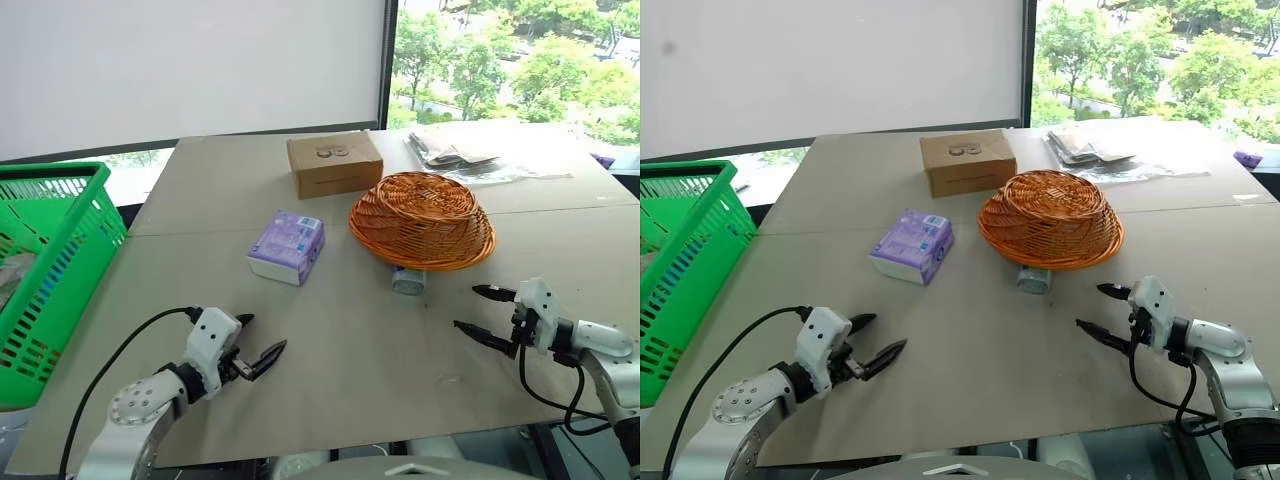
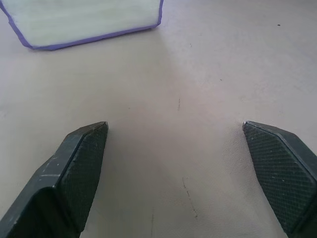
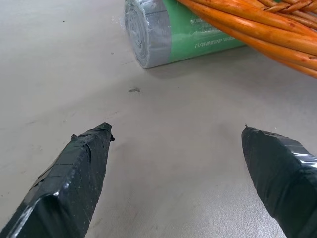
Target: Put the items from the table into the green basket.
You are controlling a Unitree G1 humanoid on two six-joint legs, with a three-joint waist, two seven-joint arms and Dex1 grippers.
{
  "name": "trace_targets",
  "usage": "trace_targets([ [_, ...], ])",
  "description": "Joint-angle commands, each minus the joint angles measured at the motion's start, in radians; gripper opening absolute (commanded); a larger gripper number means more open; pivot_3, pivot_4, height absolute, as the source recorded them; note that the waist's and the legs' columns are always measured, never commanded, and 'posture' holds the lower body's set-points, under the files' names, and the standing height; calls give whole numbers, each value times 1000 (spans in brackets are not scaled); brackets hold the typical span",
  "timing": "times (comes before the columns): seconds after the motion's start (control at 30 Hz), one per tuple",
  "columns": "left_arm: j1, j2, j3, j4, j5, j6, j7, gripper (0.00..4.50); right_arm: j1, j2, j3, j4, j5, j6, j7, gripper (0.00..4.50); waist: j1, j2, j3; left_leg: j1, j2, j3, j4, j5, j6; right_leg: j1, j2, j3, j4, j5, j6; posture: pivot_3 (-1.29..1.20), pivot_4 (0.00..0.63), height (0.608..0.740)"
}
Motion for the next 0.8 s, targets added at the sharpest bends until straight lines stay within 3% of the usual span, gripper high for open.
trace_targets([
  [0.03, -2, 0, 15, -33, -22, 9, -6, 4486, -6, -3, -18, -10, 3, -28, 1, 4500, 0, 0, 0, 0, 0, 0, 0, 0, 0, 0, 0, 0, 0, 0, 0, 134, 17, 740],
  [0.5, -5, -10, 10, -41, -30, 21, 0, 4486, 5, 18, -15, -9, -22, -54, -36, 4500, 3, 0, 0, 0, 0, 0, 0, 0, 0, 0, 0, 0, 0, 0, 0, 129, 23, 740],
  [0.63, -2, -7, 8, -45, -26, 18, -2, 4486, -2, 52, -29, -2, -128, -109, -207, 4500, 3, 0, 0, 0, 0, 0, 0, 0, 0, 0, 0, 0, 0, 0, 0, 131, 25, 740],
  [0.8, -6, 3, 32, -99, -80, 57, -19, 4486, 2, 93, -20, 35, -430, -426, -534, 4500, 3, 1, 2, -2, 0, 0, 0, 0, 0, -2, 0, 0, 0, 0, 0, 127, 28, 740],
])
